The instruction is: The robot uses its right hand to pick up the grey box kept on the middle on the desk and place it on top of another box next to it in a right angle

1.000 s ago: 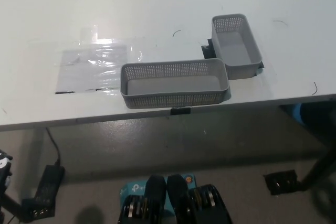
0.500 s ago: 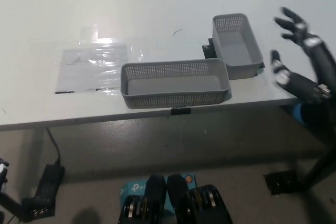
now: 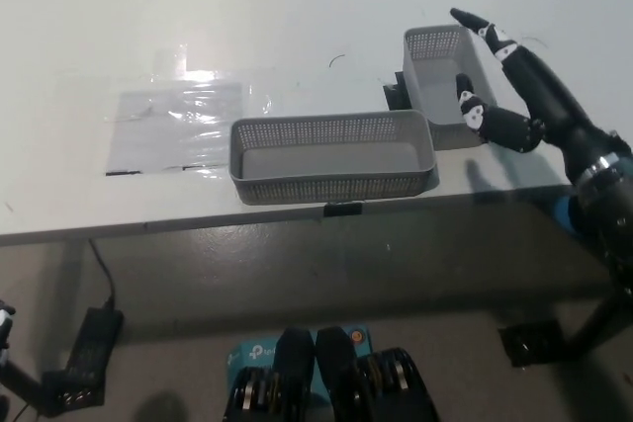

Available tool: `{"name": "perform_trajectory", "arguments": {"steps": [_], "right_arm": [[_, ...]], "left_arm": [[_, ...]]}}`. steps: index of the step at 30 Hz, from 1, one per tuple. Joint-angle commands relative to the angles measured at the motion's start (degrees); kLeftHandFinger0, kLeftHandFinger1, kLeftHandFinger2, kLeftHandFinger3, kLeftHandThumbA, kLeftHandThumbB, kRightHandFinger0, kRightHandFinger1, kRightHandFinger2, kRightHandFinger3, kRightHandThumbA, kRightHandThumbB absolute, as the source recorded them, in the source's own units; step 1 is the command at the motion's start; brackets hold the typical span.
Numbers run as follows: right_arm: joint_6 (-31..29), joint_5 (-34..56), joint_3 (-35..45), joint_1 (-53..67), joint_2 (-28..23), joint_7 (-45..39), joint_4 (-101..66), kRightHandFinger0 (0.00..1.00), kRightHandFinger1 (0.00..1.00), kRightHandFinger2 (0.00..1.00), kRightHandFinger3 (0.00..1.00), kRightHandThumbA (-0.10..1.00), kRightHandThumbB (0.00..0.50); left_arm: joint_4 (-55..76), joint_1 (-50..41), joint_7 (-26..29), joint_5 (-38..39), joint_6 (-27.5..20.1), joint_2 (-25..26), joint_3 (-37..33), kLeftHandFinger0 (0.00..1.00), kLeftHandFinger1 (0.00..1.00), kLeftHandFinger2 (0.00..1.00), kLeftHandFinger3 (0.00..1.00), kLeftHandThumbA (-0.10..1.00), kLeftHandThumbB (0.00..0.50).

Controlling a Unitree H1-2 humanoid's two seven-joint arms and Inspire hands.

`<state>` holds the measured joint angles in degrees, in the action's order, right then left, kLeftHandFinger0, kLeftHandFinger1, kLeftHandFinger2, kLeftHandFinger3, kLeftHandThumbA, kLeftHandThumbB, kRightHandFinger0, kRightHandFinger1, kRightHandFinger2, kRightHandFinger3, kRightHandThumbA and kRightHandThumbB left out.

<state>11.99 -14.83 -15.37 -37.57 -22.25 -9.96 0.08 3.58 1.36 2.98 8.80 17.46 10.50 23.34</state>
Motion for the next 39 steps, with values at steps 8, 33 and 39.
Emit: {"name": "perform_trajectory", "arguments": {"steps": [8,33,39], "right_arm": [[-6.4,-7.1,-4.8,-7.7,-4.8,-4.9,9.0,1.0,1.0,1.0,1.0,0.18,0.295],[-9.2,-13.0,-11.1,-7.4,-2.6,-8.5,18.0,1.0,1.0,1.0,1.0,0.17,0.276],[-9.6,-15.5,-10.9,-8.6,-2.7,-7.0,22.7,1.0,1.0,1.0,1.0,0.14,0.278]], "left_arm": [[0.7,-0.5,-1.4,1.4,0.0,2.8,-0.5,0.0,0.0,0.12,0.28,-0.1,0.477],[2.3,-1.4,-3.2,2.7,0.1,4.7,-1.4,0.0,0.0,0.09,0.24,-0.1,0.424],[3.0,-2.6,-3.1,4.1,0.4,4.5,-0.8,0.0,0.0,0.11,0.25,-0.1,0.423]]}}
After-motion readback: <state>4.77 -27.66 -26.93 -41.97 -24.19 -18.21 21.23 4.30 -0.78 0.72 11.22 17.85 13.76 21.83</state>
